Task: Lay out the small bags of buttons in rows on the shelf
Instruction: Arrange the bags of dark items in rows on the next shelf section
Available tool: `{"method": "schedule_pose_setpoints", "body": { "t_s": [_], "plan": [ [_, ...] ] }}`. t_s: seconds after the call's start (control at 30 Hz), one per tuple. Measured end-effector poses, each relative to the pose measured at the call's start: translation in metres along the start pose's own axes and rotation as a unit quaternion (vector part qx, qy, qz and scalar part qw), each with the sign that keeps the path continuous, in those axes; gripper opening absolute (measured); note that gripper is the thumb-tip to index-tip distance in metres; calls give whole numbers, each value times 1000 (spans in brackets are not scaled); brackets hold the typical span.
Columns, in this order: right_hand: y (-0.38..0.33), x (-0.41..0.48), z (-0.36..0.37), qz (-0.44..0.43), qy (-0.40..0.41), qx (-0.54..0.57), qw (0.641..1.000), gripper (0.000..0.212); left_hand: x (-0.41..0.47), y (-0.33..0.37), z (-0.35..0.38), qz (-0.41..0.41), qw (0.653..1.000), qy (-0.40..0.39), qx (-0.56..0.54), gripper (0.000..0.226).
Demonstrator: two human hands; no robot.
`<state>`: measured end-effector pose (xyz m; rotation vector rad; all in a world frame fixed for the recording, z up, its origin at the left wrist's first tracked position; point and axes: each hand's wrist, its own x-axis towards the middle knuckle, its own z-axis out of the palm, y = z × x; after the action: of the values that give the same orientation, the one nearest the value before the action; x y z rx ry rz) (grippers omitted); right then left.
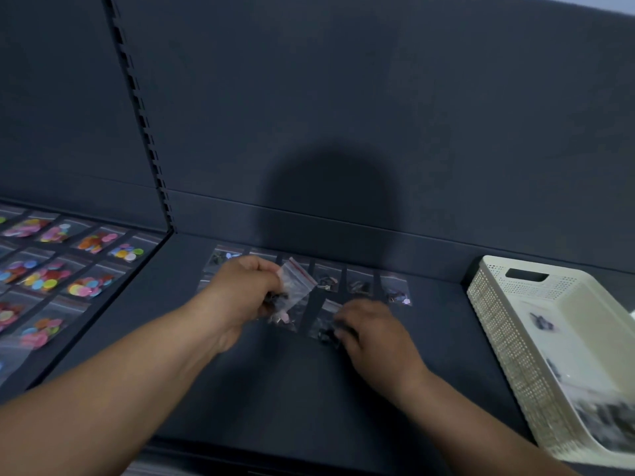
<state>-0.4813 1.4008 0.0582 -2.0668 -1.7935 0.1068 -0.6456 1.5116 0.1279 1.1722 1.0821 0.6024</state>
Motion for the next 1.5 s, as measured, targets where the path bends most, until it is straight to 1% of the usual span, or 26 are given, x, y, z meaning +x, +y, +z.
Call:
{"method": "schedule_pose_setpoints", "body": {
  "t_s": [0.1, 0.2, 0.3, 0.47, 0.57, 0.63, 0.67, 0.7, 0.73, 0.77, 0.8, 0.83, 0.87, 0.9, 0.93, 1.0, 1.07, 1.1, 1.13, 1.17, 1.2, 1.27, 1.3, 1.37, 1.43, 1.5],
  "plan": [
    [-1, -1, 7, -38, -40, -18, 998, 25, -1, 1, 2, -5, 1000, 9, -14, 21],
    [-3, 4, 6, -50, -20, 0, 999, 26, -1, 4, 1, -4, 1000, 18, -25, 22],
    [-1, 8, 5, -65, -23, -7, 998, 27, 1, 6, 0, -4, 999, 36, -25, 23],
    [-1, 12, 6, -83, -21, -7, 996, 26, 2, 7, 2, 16, 998, 50, 17, 24],
    [-1, 13, 7, -86, -27, -4, 996, 26, 0, 8, 6, 17, 999, 44, 20, 22],
    [-2, 14, 6, -73, -20, 8, 997, 24, -1, 9, 8, 14, 999, 37, 20, 21],
    [-3, 15, 4, -48, 0, 32, 998, 22, -2, 9, 10, 14, 999, 33, 19, 21],
    [-6, 16, -1, -4, 31, 77, 997, 21, -1, 8, 11, 14, 999, 29, 19, 21],
    [-11, 17, -8, 55, 59, 154, 985, 18, -2, 8, 13, 14, 999, 21, 19, 20],
    [-16, 18, -16, 111, 72, 262, 956, 14, -2, 7, 16, 14, 1000, 12, 19, 20],
    [-23, 20, -23, 152, 63, 381, 910, 11, -2, 6, 19, 14, 1000, 2, 16, 20],
    [-29, 20, -30, 174, 45, 484, 856, 9, -2, 5, 23, 16, 1000, -9, 13, 20],
    [-33, 21, -34, 182, 31, 545, 818, 9, -2, 3, 27, 18, 1000, -21, 10, 21],
    [-35, 21, -37, 184, 23, 571, 800, 12, -3, 1, 32, 22, 999, -32, 12, 22],
    [-35, 20, -39, 187, 20, 573, 798, 15, -4, -1, 36, 26, 999, -44, 15, 21],
    [-29, 16, -40, 208, 30, 545, 812, 20, -3, -6, 41, 33, 997, -60, 30, 19],
    [-17, 11, -41, 242, 37, 516, 821, 23, 2, -12, 39, 60, 993, -52, 87, 18],
    [-9, 8, -40, 258, 33, 493, 830, 24, 5, -16, 36, 93, 984, -38, 149, 19],
    [-2, 5, -37, 271, 25, 461, 845, 25, 7, -19, 32, 130, 966, -26, 222, 18],
    [5, 3, -35, 278, 15, 415, 866, 27, 8, -22, 27, 166, 939, -20, 301, 17],
    [10, 1, -32, 278, 5, 349, 895, 30, 8, -24, 23, 194, 906, -17, 377, 14],
    [18, -3, -27, 260, -5, 189, 947, 39, 5, -29, 17, 240, 827, -18, 508, 22],
    [20, -7, -24, 243, -4, 115, 963, 44, 5, -33, 15, 256, 794, -23, 551, 27],
    [19, -15, -21, 192, 27, 12, 981, 47, 3, -38, 12, 275, 757, -40, 591, 31],
    [18, -22, -16, 130, 50, -15, 990, 40, 4, -44, 9, 281, 730, -53, 621, 35],
    [17, -25, -10, 87, 27, -14, 996, 37, 5, -50, 7, 279, 709, -65, 644, 41]
  ]
}}
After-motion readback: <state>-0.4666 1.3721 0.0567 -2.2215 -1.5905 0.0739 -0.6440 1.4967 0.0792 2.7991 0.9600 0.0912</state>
